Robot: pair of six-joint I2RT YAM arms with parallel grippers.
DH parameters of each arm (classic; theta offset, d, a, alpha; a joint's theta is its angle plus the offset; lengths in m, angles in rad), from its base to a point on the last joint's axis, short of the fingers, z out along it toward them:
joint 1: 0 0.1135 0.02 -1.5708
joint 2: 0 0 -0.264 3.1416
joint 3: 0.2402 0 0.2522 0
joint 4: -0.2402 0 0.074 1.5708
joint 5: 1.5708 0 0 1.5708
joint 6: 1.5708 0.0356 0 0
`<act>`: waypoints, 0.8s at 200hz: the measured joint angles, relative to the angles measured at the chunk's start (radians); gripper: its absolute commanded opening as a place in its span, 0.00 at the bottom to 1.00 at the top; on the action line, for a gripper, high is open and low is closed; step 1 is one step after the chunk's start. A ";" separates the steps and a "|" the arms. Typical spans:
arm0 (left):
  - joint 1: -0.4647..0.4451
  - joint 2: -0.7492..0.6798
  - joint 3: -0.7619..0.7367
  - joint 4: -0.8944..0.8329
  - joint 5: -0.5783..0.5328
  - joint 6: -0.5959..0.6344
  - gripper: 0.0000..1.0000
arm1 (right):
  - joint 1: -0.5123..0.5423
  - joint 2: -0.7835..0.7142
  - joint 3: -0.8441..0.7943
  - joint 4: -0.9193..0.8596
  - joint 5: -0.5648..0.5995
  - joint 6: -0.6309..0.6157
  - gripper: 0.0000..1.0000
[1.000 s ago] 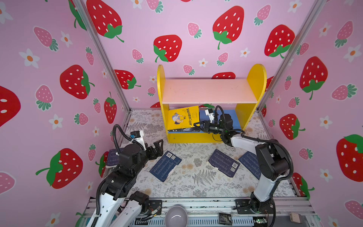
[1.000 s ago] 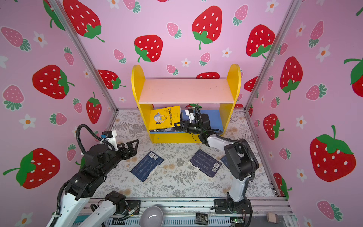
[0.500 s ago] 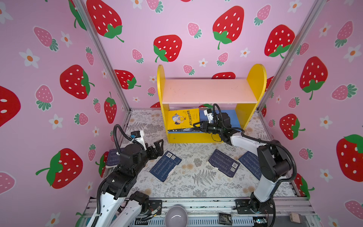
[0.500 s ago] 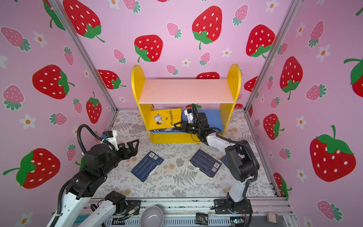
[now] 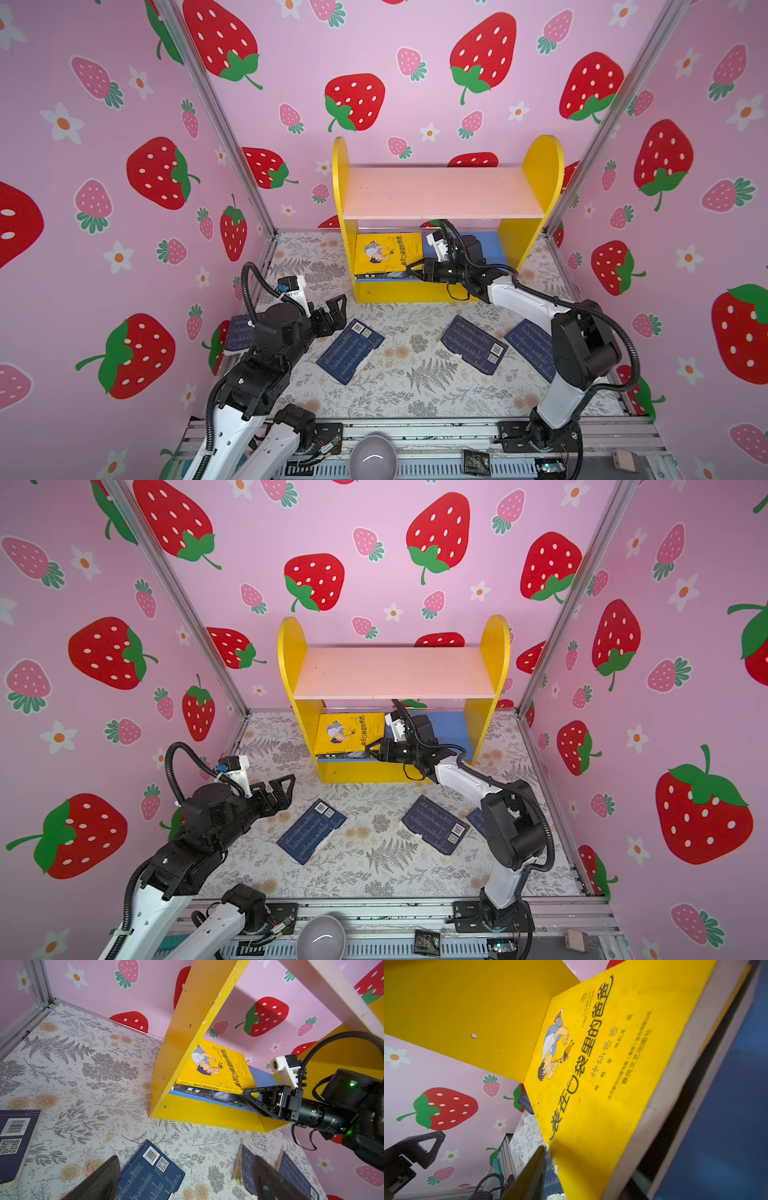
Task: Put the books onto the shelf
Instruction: 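Press the yellow book down onto the dark books with the right gripper, then withdraw the right gripper from the shelf and reach both grippers to a navy-blue book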
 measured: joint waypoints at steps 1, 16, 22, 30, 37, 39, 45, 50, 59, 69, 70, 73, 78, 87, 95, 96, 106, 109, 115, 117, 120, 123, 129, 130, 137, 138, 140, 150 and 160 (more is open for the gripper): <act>0.000 0.000 0.000 0.000 0.000 0.000 0.99 | 0.000 -0.001 0.000 -0.004 0.002 -0.002 0.50; 0.000 0.000 0.000 0.000 0.000 0.000 0.99 | 0.005 -0.012 0.006 -0.037 0.019 -0.021 0.58; 0.000 0.000 0.000 0.000 0.000 0.000 0.99 | 0.006 -0.018 0.010 -0.048 0.027 -0.032 0.60; 0.000 0.000 0.000 0.001 0.000 0.000 0.99 | 0.008 -0.027 0.012 -0.067 0.042 -0.041 0.65; 0.000 0.000 -0.001 0.002 0.000 0.000 0.99 | 0.010 -0.033 0.012 -0.078 0.046 -0.049 0.68; 0.000 0.000 -0.002 0.002 0.000 0.000 0.99 | 0.011 -0.035 0.012 -0.084 0.051 -0.053 0.69; 0.000 0.000 -0.003 0.003 0.000 0.000 0.99 | 0.011 -0.042 0.013 -0.095 0.058 -0.063 0.73; 0.000 0.000 -0.005 0.006 0.000 0.000 0.99 | 0.011 -0.047 0.013 -0.102 0.061 -0.067 0.75; 0.000 0.000 -0.010 0.009 0.000 0.000 0.99 | 0.013 -0.054 0.013 -0.116 0.073 -0.077 0.76; 0.000 0.001 -0.014 0.008 0.000 0.000 0.99 | 0.013 -0.061 0.016 -0.130 0.085 -0.093 0.77; 0.000 0.001 -0.015 0.008 0.000 0.000 0.99 | 0.014 -0.061 0.016 -0.132 0.087 -0.094 0.77; 0.000 0.002 -0.015 0.009 0.000 0.000 0.99 | 0.014 -0.062 0.020 -0.141 0.092 -0.097 0.77; 0.000 0.004 -0.016 0.009 0.000 0.000 0.99 | 0.015 -0.062 0.027 -0.154 0.101 -0.102 0.78; 0.000 0.007 -0.016 0.011 0.000 0.000 0.99 | 0.015 -0.062 0.041 -0.175 0.121 -0.114 0.78; 0.000 0.008 -0.016 0.012 0.000 0.000 0.99 | 0.015 -0.062 0.052 -0.197 0.140 -0.123 0.78; 0.000 0.008 -0.016 0.012 0.000 0.000 0.99 | 0.015 -0.062 0.055 -0.201 0.143 -0.124 0.78; 0.000 0.008 -0.016 0.015 0.000 0.000 0.99 | 0.015 -0.062 0.070 -0.226 0.169 -0.141 0.78; 0.000 0.008 -0.016 0.015 0.000 0.000 0.99 | 0.015 -0.062 0.076 -0.234 0.179 -0.143 0.78; 0.000 0.007 -0.016 0.016 0.000 0.000 0.99 | 0.015 -0.062 0.084 -0.245 0.196 -0.151 0.78; 0.000 0.007 -0.016 0.016 0.000 0.000 0.99 | 0.015 -0.062 0.087 -0.249 0.200 -0.154 0.78; 0.000 0.007 -0.016 0.016 0.000 0.000 0.99 | 0.015 -0.062 0.090 -0.254 0.207 -0.158 0.78; 0.000 0.007 -0.016 0.016 0.000 0.000 0.99 | 0.015 -0.062 0.095 -0.262 0.218 -0.163 0.78; 0.000 0.007 -0.016 0.016 0.000 0.000 0.99 | 0.015 -0.062 0.100 -0.270 0.232 -0.170 0.78; 0.000 0.007 -0.016 0.016 0.000 0.000 0.99 | 0.015 -0.062 0.101 -0.272 0.233 -0.171 0.78; 0.000 0.007 -0.016 0.016 0.000 0.000 0.99 | 0.015 -0.063 0.105 -0.282 0.248 -0.179 0.78; 0.000 0.007 -0.016 0.016 0.000 0.000 0.99 | 0.015 -0.063 0.105 -0.282 0.249 -0.180 0.78; 0.000 0.007 -0.016 0.016 0.000 0.000 0.99 | 0.015 -0.063 0.106 -0.283 0.252 -0.183 0.78; 0.000 0.008 -0.016 0.016 0.000 0.000 0.99 | 0.015 -0.066 0.107 -0.292 0.264 -0.196 0.78; 0.000 0.011 -0.016 0.016 0.000 0.000 0.99 | 0.014 -0.069 0.107 -0.301 0.268 -0.206 0.78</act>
